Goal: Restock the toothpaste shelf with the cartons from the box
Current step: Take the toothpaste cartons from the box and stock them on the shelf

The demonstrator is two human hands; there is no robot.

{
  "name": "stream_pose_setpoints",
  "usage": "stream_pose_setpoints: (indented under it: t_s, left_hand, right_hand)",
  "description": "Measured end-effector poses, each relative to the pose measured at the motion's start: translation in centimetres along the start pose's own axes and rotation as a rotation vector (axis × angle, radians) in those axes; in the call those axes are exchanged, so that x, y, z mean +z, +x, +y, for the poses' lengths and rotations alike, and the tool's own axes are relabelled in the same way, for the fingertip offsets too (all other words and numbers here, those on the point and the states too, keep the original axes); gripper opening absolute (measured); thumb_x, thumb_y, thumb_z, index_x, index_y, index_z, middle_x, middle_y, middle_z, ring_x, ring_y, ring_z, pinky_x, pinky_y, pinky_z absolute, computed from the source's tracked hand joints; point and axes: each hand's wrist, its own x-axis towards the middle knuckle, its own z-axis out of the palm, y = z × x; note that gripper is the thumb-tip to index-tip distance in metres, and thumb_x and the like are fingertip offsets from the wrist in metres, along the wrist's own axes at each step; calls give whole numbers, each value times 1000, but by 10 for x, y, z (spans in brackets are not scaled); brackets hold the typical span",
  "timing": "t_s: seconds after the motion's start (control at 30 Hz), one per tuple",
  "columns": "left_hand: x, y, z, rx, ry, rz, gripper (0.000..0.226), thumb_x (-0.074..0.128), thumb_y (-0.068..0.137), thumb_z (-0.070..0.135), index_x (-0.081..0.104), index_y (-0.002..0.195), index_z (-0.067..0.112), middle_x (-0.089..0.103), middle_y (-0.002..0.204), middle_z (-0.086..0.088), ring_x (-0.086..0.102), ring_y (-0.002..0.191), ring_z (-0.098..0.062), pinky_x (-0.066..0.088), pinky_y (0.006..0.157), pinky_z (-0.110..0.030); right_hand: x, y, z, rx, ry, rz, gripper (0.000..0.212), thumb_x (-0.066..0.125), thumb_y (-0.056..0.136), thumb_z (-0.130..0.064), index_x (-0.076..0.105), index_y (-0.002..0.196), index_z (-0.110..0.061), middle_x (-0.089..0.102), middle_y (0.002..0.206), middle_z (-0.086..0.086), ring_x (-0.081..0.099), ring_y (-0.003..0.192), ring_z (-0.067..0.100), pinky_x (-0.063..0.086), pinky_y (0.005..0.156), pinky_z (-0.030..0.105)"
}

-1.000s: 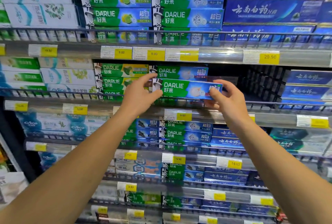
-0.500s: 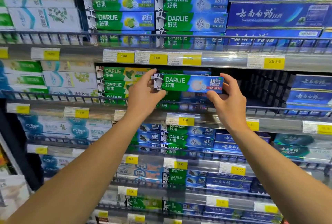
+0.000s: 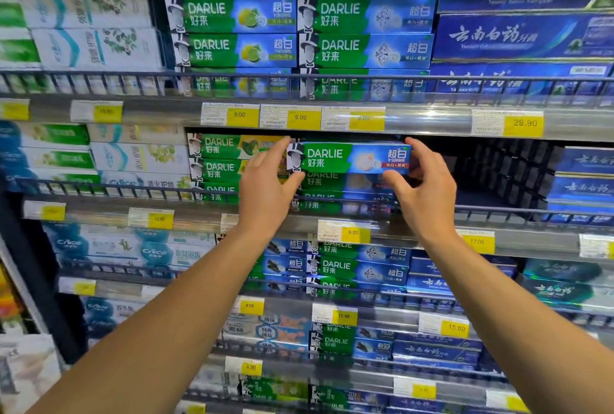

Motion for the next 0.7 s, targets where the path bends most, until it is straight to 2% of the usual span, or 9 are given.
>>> stream_pose_setpoints:
  t_s: [0.1, 0.17, 0.27, 0.33, 0.5, 0.6, 0.7]
  left_hand:
    - [7, 4, 1, -26, 5, 10, 61, 65, 88, 32, 41, 143, 27, 61, 123, -4, 51, 117, -29, 41, 100, -48]
    - [10, 6, 1, -44, -4, 21, 59, 63, 89, 30, 40, 143, 26, 60, 123, -3, 49, 120, -31, 39, 103, -48]
    - [13, 7, 4, -42, -8, 46, 58, 61, 91, 24, 38, 144, 23, 61, 117, -1, 51, 114, -26, 37, 103, -39]
    - [12, 8, 4, -34, -12, 41, 59, 58, 90, 22, 36, 145, 21, 60, 118, -2, 50, 114, -25, 37, 102, -39]
    - [11, 4, 1, -14, 4, -75, 69, 57, 87, 21, 26, 149, 21, 58, 117, -6, 43, 120, -23, 34, 89, -31]
    - [10, 3, -2, -6, 37, -123, 71, 58, 86, 22, 26, 149, 17, 52, 131, -4, 37, 127, -26, 33, 101, -37]
    - [10, 4, -6, 1, 87, -187, 73, 60, 85, 23, 26, 149, 14, 40, 145, -5, 31, 133, -26, 26, 110, -37]
  right_hand:
    - [6, 2, 2, 4, -1, 29, 58, 73, 82, -33, 48, 134, -24, 58, 111, -4, 56, 100, 15, 49, 89, 36]
    - [9, 4, 3, 13, -7, 39, 58, 72, 82, -34, 48, 134, -23, 57, 111, -3, 56, 100, 17, 49, 88, 40]
    - [11, 7, 2, 32, -23, 48, 58, 70, 83, -36, 47, 134, -22, 55, 109, -4, 54, 99, 17, 48, 87, 39]
    - [12, 9, 2, 36, -47, 42, 56, 69, 83, -38, 48, 132, -22, 55, 106, -4, 54, 96, 17, 49, 85, 40]
    - [16, 16, 3, 50, -109, 36, 55, 70, 82, -39, 50, 129, -18, 55, 107, 1, 53, 93, 17, 48, 84, 38]
    - [18, 16, 1, 68, -127, 23, 59, 70, 83, -37, 48, 134, -17, 52, 106, 0, 50, 90, 14, 41, 79, 28]
    - [19, 14, 1, 102, -112, 14, 61, 70, 83, -35, 45, 137, -20, 50, 103, -1, 50, 85, 12, 37, 76, 24]
